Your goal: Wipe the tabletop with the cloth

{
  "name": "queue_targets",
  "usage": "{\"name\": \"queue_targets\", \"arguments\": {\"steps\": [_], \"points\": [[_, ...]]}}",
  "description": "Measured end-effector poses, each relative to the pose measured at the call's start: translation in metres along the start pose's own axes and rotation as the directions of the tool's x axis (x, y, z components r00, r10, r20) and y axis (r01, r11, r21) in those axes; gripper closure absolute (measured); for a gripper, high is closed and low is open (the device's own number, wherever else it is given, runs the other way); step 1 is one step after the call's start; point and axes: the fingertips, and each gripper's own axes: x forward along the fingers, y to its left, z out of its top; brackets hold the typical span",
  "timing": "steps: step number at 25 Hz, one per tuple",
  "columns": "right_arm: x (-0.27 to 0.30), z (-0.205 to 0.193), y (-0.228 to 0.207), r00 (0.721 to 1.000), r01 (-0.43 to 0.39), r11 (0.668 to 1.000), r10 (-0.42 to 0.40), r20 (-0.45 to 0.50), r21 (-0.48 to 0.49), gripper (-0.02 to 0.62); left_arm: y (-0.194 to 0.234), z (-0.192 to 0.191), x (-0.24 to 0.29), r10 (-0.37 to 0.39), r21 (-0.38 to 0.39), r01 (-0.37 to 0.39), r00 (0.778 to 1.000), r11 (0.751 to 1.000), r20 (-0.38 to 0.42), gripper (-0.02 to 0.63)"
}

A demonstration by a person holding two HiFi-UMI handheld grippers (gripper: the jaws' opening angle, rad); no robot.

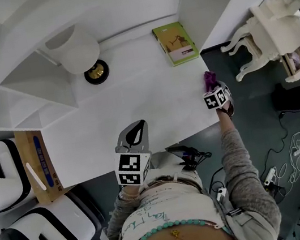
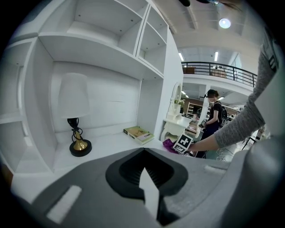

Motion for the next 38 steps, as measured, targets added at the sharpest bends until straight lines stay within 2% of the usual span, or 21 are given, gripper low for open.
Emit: {"name": "queue_targets", "arguments": {"steps": [8, 19, 38], "points": [[-0.002, 0.001, 0.003, 1.000, 0.023, 0.999, -0.023, -0.010, -0.032, 0.523, 0.012, -0.010, -0.013, 0.031, -0.025, -0.031, 1.000, 0.999, -0.001, 0.604], [-0.010, 0.003, 0.021, 1.000, 0.012, 1.000, -0.013, -0.017, -0.017, 0.525, 0.025, -0.017, -0.030, 0.053, -0.047, -0.052, 0.999, 0.998, 0.012, 0.604], [-0.026, 0.011, 0.050, 1.000, -0.004, 1.000, 0.004, -0.022, 0.008, 0.526, 0.041, -0.019, -0.046, 0.042, -0.052, -0.041, 0.999, 0.998, 0.026, 0.604]]}}
